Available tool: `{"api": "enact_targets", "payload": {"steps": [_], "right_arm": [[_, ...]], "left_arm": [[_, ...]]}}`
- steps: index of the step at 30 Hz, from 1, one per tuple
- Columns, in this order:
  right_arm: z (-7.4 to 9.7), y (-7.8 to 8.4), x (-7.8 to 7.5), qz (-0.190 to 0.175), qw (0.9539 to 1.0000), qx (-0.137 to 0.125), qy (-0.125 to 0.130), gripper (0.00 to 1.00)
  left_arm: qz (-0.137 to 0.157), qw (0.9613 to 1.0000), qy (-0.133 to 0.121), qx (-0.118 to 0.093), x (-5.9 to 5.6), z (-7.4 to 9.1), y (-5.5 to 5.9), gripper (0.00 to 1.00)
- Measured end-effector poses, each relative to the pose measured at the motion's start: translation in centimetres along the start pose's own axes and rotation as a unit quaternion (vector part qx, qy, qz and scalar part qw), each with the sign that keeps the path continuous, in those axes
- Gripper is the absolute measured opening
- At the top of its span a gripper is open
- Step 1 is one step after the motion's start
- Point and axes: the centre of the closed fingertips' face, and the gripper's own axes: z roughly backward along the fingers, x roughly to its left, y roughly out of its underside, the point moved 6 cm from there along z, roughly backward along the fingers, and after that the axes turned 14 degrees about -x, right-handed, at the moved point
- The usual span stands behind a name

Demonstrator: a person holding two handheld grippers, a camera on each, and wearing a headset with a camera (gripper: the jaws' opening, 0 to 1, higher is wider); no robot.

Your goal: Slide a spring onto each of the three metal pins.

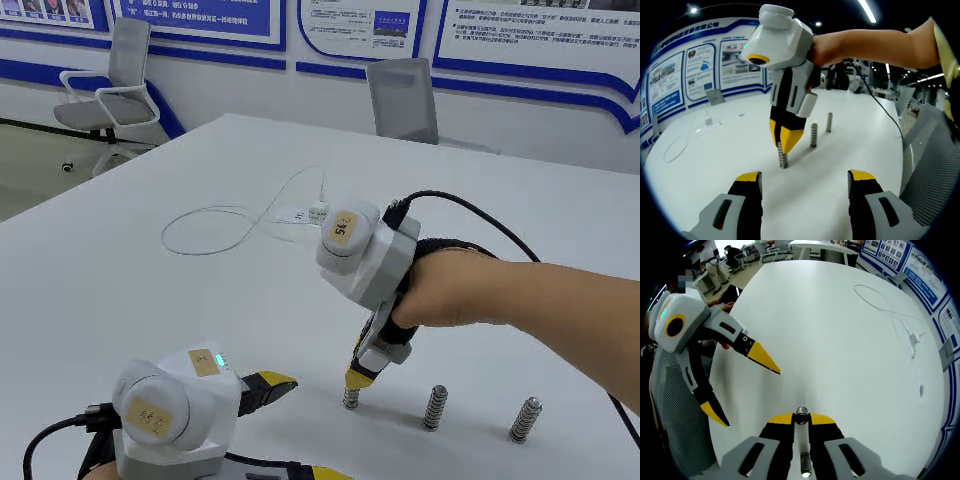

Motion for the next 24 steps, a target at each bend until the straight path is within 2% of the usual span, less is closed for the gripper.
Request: {"api": "enact_targets", "payload": {"steps": [12, 24], "right_arm": [[-0.2, 0.0, 0.3, 0.0, 1.0, -0.008, -0.002, 0.16], [1.4, 0.6, 0.0, -0.004, 0.9995, -0.031, 0.011, 0.21]], "left_arm": [[0.001, 1.0, -0.001, -0.001, -0.1, 0.1, 0.0, 0.71], [0.001, 1.0, 0.001, -0.002, -0.2, -0.1, 0.0, 0.72]]}}
